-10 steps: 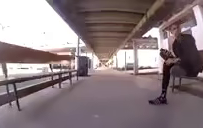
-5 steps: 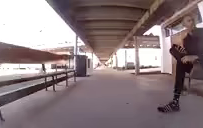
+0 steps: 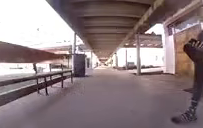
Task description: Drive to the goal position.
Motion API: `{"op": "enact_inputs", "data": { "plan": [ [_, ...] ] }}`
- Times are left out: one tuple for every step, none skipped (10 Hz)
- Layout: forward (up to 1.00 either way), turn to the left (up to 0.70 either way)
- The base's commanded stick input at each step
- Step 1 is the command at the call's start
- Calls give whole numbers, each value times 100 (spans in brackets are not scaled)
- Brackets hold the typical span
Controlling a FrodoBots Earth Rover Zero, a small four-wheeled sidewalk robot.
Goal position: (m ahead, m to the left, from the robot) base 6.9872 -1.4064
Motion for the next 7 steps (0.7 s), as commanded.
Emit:
{"op": "enact_inputs", "data": {
  "plan": [
    [70, 0],
    [70, 0],
    [70, 0],
    [70, 0],
    [70, 0],
    [70, 0],
    [70, 0]
  ]
}}
